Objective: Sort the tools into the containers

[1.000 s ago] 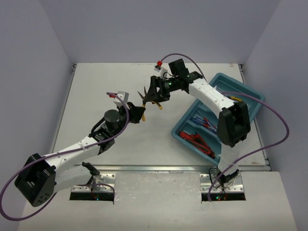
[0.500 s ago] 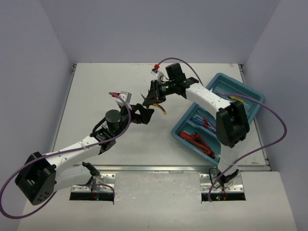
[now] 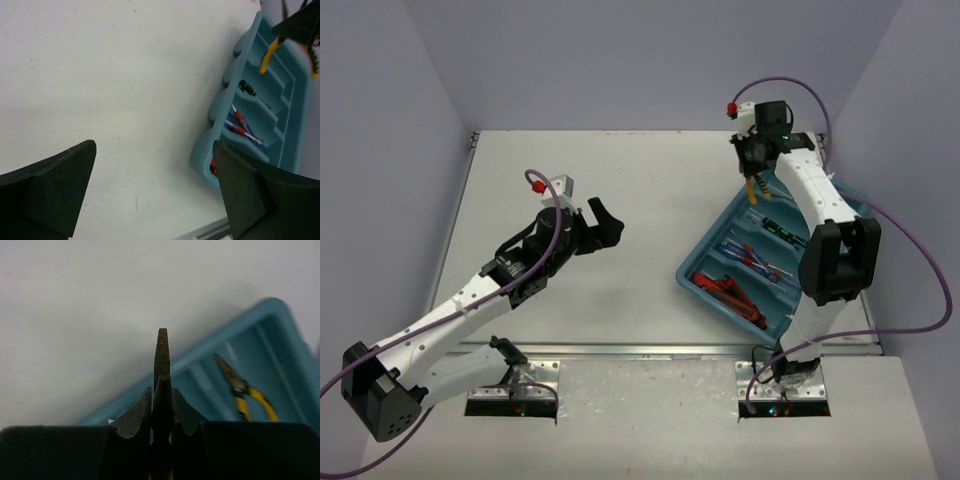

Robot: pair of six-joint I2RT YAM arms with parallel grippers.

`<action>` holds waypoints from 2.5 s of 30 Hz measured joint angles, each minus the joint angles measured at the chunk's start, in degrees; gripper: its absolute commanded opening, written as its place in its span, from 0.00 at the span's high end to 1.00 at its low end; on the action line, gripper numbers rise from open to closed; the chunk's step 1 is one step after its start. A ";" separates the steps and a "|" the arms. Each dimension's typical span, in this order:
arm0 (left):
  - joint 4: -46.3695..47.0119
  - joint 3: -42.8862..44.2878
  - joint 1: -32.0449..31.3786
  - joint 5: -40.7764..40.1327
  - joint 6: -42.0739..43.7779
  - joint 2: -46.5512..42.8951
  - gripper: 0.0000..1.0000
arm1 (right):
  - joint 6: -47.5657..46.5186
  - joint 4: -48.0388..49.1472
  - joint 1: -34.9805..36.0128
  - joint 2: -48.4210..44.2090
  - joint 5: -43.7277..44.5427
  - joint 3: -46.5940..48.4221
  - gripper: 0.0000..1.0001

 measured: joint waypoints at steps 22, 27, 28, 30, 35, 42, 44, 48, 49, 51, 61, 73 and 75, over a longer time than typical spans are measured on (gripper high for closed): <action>-19.88 0.00 0.00 5.66 12.05 -11.78 0.00 | -43.96 10.29 -9.70 10.22 26.33 -6.40 0.36; -19.87 -0.29 0.00 5.46 12.38 -12.01 0.00 | -43.46 10.19 -11.04 11.01 28.57 -5.70 0.01; -19.83 -0.32 0.00 5.27 12.47 -11.99 0.00 | -42.78 9.73 -11.11 10.99 28.67 -5.00 0.01; -19.78 -0.40 0.00 4.86 12.68 -11.89 0.00 | -40.90 8.55 -11.10 10.72 28.73 -3.62 0.01; -19.68 -0.40 1.82 2.75 12.82 -11.15 0.00 | -28.43 2.10 -10.89 5.83 26.53 -0.70 0.01; -21.88 0.55 8.63 -11.03 10.72 -10.42 0.00 | 1.05 -1.74 -10.71 -15.98 13.46 -5.85 0.01; -22.40 1.95 8.70 -14.67 10.73 -9.64 0.00 | 7.27 -1.51 -10.71 -27.82 8.20 -13.85 0.01; -21.85 3.93 8.70 -19.30 10.92 -10.17 0.00 | 14.47 0.08 -10.24 -46.47 1.32 -24.33 0.01; -21.68 4.30 8.70 -20.22 11.11 -10.64 0.00 | 15.83 0.31 -9.86 -50.27 1.15 -26.21 0.01; -21.55 5.29 8.70 -21.74 11.78 -11.64 0.00 | 17.73 -0.51 -9.06 -56.96 1.63 -30.27 0.01; -23.96 14.63 8.70 -27.53 16.71 -15.45 0.00 | 17.66 -11.73 -2.59 -78.93 9.09 -34.42 0.01; -27.93 9.03 8.70 -29.64 18.96 -34.61 0.00 | 17.96 -18.65 3.34 -93.89 13.53 -39.99 0.01; -28.79 7.47 8.70 -29.61 18.65 -37.17 0.00 | 18.22 -19.26 4.21 -93.71 13.54 -41.54 0.01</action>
